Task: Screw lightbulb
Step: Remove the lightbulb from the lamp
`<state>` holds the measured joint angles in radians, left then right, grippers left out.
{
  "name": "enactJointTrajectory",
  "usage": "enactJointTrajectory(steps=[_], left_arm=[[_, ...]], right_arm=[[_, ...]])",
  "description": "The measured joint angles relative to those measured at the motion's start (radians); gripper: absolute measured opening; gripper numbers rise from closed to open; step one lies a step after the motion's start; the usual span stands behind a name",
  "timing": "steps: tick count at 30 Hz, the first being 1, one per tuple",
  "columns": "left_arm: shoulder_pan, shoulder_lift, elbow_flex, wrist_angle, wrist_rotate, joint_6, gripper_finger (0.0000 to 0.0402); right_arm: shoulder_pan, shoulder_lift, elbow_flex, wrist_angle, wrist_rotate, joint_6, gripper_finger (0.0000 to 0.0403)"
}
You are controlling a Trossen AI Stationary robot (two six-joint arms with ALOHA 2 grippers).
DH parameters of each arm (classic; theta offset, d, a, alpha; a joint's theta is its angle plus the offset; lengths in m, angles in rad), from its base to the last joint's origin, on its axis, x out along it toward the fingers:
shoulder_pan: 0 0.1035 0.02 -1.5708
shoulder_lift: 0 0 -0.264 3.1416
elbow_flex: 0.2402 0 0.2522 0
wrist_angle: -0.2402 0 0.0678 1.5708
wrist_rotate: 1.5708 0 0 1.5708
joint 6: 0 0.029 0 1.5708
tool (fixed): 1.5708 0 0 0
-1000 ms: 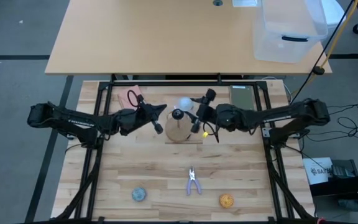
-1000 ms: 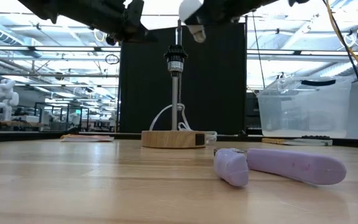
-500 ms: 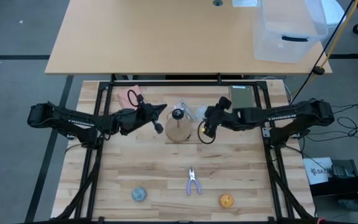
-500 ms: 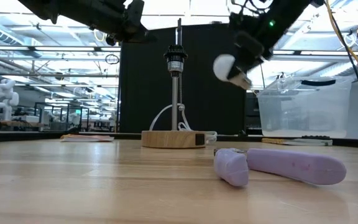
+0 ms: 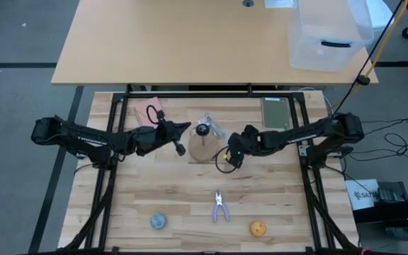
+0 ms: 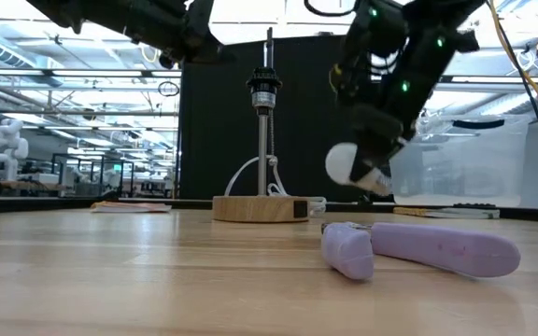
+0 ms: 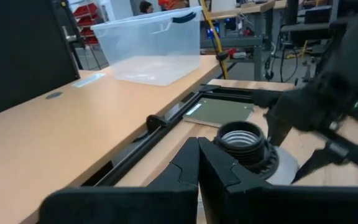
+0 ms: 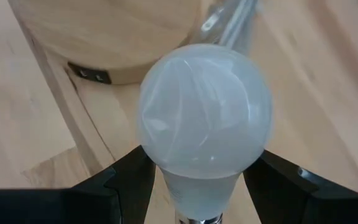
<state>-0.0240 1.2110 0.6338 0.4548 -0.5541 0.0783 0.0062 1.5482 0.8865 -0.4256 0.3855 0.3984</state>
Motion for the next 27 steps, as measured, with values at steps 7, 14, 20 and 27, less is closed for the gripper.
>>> enactJointTrajectory(steps=[7,14,20,27], left_arm=[[-0.004,0.0,0.0,0.002,0.001,0.001,0.0],[-0.005,0.0,0.0,0.002,0.002,-0.002,0.0],[-0.005,0.0,0.0,0.002,0.002,-0.021,0.0],[-0.005,0.0,0.0,0.003,0.006,-0.042,0.0]], right_arm=[[0.022,0.017,-0.108,0.17,-0.006,0.076,0.0223],[0.022,0.017,-0.142,0.174,-0.125,0.114,0.0223],[0.022,0.017,-0.142,0.179,-0.154,0.104,0.0224],[0.022,0.017,-0.142,0.192,-0.153,0.068,0.0225]])
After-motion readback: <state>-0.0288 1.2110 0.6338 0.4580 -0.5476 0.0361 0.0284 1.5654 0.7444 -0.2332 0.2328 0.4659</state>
